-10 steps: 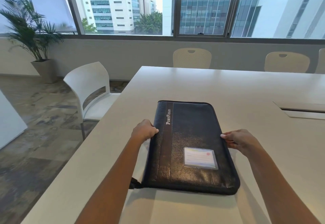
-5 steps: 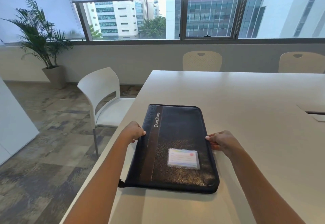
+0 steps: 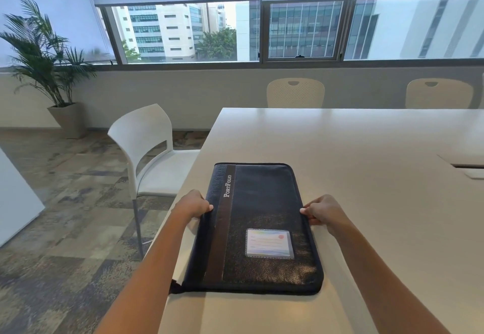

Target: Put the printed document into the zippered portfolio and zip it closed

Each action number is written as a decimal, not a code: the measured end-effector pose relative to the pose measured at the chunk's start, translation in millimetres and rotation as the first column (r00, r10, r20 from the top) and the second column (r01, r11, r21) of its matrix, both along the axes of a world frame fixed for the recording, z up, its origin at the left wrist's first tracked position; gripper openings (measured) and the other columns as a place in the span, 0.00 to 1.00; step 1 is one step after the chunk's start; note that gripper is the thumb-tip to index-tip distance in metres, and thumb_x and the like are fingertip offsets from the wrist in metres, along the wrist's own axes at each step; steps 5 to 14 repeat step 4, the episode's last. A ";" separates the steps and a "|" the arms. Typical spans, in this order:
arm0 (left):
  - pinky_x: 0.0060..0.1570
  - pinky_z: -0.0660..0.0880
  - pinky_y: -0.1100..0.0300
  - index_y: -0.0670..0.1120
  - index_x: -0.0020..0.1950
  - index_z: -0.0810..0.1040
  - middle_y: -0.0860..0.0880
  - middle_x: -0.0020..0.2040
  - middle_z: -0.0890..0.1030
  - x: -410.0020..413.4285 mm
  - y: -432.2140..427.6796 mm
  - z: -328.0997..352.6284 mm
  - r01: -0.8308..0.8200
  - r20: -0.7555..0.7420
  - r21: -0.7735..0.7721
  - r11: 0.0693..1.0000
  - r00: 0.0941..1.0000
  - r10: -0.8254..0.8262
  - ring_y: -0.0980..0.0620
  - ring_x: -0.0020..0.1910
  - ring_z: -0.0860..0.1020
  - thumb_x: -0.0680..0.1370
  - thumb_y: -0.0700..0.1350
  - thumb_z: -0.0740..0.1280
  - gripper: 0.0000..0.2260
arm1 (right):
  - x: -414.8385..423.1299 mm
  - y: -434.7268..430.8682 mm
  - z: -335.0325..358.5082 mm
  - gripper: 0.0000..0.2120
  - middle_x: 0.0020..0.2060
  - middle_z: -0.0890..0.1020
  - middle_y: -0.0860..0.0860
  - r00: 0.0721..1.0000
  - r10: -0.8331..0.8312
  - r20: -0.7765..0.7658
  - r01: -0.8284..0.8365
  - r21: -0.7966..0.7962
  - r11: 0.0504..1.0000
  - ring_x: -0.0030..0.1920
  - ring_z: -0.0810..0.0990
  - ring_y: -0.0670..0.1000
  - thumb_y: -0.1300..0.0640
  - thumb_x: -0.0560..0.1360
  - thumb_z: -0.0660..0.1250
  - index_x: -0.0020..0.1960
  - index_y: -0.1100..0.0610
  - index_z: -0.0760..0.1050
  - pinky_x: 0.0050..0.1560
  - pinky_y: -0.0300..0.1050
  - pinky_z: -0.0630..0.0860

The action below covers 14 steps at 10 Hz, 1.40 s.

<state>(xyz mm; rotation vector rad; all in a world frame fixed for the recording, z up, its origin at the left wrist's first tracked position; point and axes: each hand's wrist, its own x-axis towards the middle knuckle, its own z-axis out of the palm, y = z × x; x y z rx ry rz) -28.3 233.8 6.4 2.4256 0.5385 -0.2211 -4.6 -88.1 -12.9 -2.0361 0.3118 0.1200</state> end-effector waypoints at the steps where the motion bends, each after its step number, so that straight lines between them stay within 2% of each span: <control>1: 0.59 0.75 0.48 0.38 0.55 0.77 0.40 0.53 0.81 -0.6 -0.7 -1.5 0.006 -0.007 0.020 1.000 1.000 -0.006 0.42 0.51 0.79 0.76 0.49 0.70 0.15 | -1.1 0.6 0.7 0.09 0.37 0.83 0.59 1.000 0.000 0.012 0.000 -0.057 0.998 0.34 0.82 0.53 0.64 0.70 0.74 0.32 0.61 0.79 0.40 0.47 0.83; 2: 0.65 0.66 0.45 0.45 0.60 0.73 0.44 0.61 0.77 -8.1 -16.2 2.6 0.020 -0.041 0.306 0.952 0.999 -0.008 0.41 0.62 0.73 0.76 0.60 0.65 0.22 | -5.8 1.6 4.6 0.07 0.36 0.84 0.58 0.998 0.057 0.026 -0.053 -0.140 0.989 0.37 0.84 0.56 0.61 0.70 0.74 0.35 0.62 0.80 0.42 0.50 0.83; 3: 0.65 0.63 0.43 0.46 0.66 0.70 0.42 0.67 0.72 -12.1 -38.5 9.7 0.001 0.046 0.449 0.894 0.999 -0.025 0.40 0.67 0.68 0.77 0.64 0.61 0.26 | -9.5 2.2 10.6 0.08 0.37 0.85 0.59 0.988 0.141 0.061 -0.117 -0.290 0.950 0.41 0.83 0.58 0.58 0.71 0.72 0.39 0.64 0.82 0.44 0.50 0.81; 4: 0.64 0.65 0.43 0.44 0.71 0.66 0.41 0.69 0.70 -7.8 -81.1 21.7 -0.023 0.269 0.504 0.864 0.954 -0.131 0.41 0.68 0.67 0.78 0.64 0.58 0.30 | -11.2 1.1 22.5 0.10 0.46 0.86 0.58 0.959 0.199 0.200 -0.086 -0.464 0.881 0.49 0.82 0.58 0.58 0.73 0.68 0.49 0.63 0.83 0.49 0.47 0.76; 14: 0.64 0.65 0.43 0.44 0.71 0.66 0.41 0.69 0.70 -7.8 -81.1 21.7 -0.023 0.269 0.504 0.864 0.954 -0.131 0.41 0.68 0.67 0.78 0.64 0.58 0.30 | -11.2 1.1 22.5 0.10 0.46 0.86 0.58 0.959 0.199 0.200 -0.086 -0.464 0.881 0.49 0.82 0.58 0.58 0.73 0.68 0.49 0.63 0.83 0.49 0.47 0.76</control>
